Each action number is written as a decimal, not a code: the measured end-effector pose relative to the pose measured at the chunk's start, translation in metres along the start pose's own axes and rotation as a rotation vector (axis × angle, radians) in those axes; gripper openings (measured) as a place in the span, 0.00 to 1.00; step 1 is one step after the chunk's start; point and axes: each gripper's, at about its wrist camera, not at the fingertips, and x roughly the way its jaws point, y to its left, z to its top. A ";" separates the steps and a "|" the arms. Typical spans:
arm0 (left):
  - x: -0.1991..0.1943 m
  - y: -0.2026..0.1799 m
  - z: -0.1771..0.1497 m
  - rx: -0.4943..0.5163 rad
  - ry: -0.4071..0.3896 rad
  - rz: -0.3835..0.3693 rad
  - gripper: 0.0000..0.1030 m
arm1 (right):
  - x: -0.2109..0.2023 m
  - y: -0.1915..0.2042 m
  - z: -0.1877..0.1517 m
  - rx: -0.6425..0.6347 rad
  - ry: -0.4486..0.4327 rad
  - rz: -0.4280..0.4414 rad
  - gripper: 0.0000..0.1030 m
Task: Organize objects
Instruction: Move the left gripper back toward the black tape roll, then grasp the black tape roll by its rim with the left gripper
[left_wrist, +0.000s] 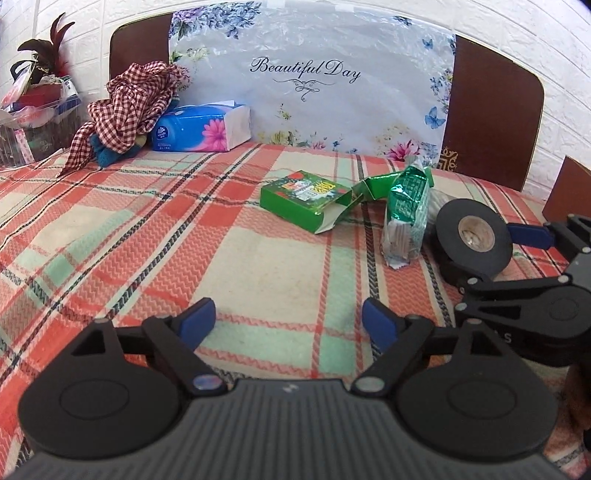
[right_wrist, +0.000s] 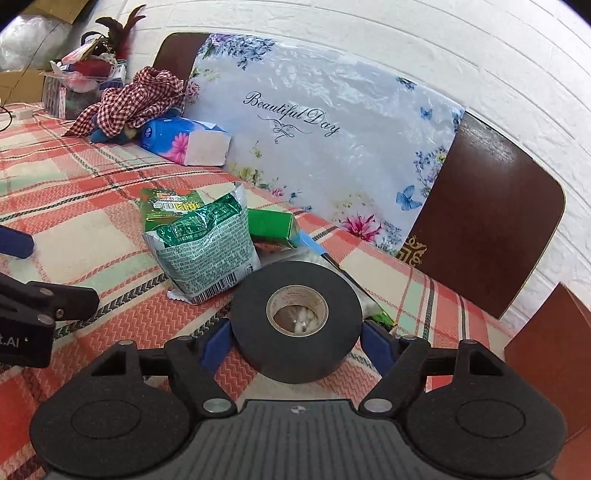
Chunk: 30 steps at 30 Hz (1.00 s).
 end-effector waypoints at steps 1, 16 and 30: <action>0.000 0.000 0.000 0.002 0.001 0.001 0.85 | -0.004 -0.001 -0.002 0.017 0.006 0.005 0.72; 0.000 -0.006 0.000 0.037 0.007 0.033 0.86 | -0.150 -0.032 -0.094 0.200 0.082 0.095 0.74; -0.065 -0.105 0.004 0.129 0.138 -0.377 0.65 | -0.156 -0.041 -0.105 0.263 0.100 0.098 0.75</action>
